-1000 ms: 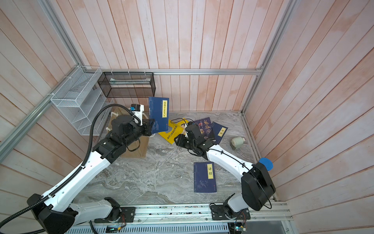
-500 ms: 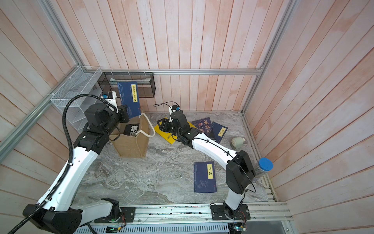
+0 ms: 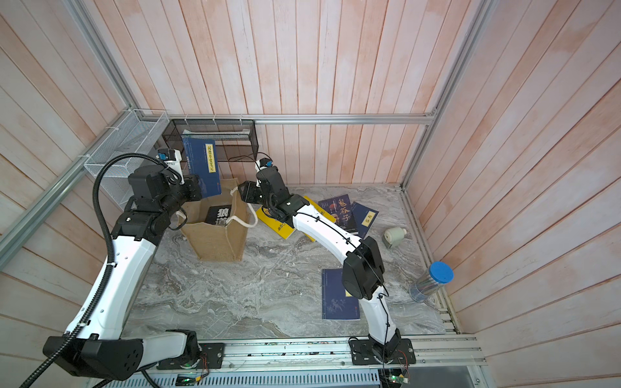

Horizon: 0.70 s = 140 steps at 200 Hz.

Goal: Put the books into the canvas bag
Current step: Place the book in the canvas bag.

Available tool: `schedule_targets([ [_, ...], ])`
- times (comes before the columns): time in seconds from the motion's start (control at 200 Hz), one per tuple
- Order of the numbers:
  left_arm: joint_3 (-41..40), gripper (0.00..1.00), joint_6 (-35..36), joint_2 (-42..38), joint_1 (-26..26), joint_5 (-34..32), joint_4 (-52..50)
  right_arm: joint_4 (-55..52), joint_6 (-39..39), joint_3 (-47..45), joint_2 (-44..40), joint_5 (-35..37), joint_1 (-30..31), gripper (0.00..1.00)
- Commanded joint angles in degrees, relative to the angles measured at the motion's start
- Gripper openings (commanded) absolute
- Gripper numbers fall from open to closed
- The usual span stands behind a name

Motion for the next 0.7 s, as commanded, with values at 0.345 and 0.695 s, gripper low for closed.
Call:
schedule_targets([
  [0.345, -1.59, 0.00, 6.26, 0.36, 2.78, 3.63, -10.72, -12.16, 0.03, 15.55, 13.37, -6.34, 2.67, 0.48],
  [0.695, 0.70, 0.00, 8.24, 5.28, 4.34, 9.70, -17.44, -9.89, -1.53, 14.96, 12.19, -7.28, 1.97, 0.03],
])
